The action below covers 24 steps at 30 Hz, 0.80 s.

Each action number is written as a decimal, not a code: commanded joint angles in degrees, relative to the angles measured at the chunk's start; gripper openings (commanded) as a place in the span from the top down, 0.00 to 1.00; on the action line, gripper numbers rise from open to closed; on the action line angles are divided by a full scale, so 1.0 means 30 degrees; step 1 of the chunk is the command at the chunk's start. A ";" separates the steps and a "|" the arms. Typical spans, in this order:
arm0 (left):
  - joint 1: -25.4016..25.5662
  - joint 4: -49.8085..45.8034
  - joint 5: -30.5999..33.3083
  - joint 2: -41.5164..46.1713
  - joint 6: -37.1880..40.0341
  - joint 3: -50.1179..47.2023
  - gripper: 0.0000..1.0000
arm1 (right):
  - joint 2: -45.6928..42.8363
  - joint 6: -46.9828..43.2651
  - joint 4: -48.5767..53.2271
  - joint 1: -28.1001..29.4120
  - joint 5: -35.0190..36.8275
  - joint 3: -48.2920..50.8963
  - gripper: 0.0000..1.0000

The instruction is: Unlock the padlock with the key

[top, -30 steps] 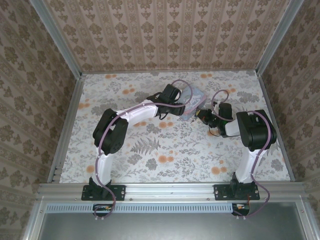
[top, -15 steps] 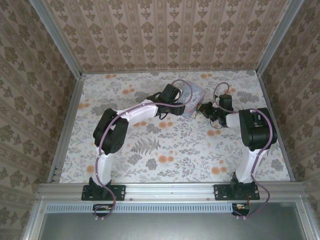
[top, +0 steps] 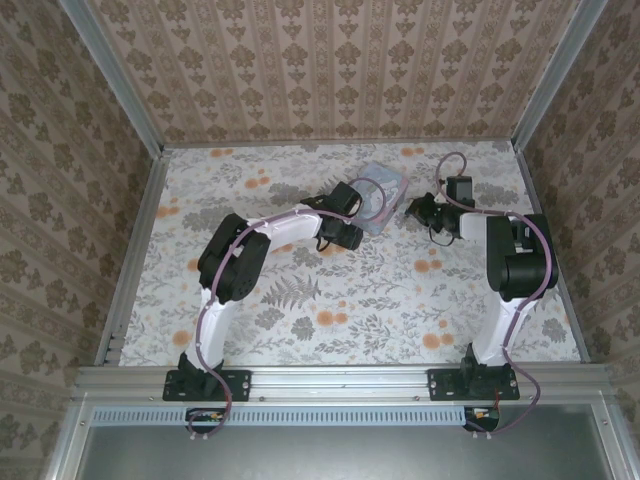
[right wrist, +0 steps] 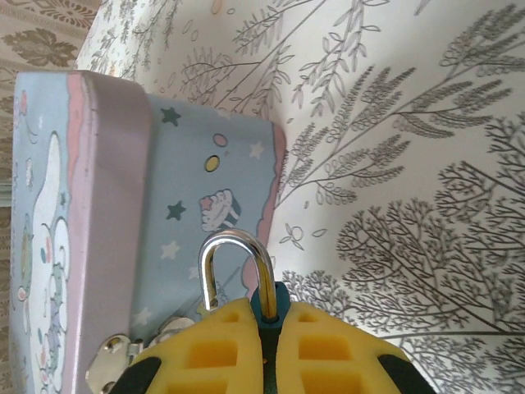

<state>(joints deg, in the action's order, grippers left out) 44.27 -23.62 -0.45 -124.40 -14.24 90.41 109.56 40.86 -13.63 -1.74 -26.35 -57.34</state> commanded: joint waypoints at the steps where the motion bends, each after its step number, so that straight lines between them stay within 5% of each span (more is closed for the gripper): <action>1: 0.0009 -0.1162 -0.0407 0.0393 0.0089 -0.0341 0.41 | -0.1124 0.0560 -0.0540 -0.0045 -0.0203 0.1179 1.00; 12: -0.0348 -0.0277 -0.1395 0.3646 -0.0882 -0.1803 0.33 | -0.6925 0.1802 -0.1787 0.1688 -0.0182 0.6827 1.00; 24: -0.2307 0.0341 -0.0972 0.8240 -0.2329 -0.4035 0.30 | -0.7186 0.4138 -0.4235 0.9436 0.2052 0.8041 1.00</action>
<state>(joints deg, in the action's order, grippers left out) 38.33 -22.98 -4.43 -102.74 -19.46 79.75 86.26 50.13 -21.67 22.22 -23.16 -32.16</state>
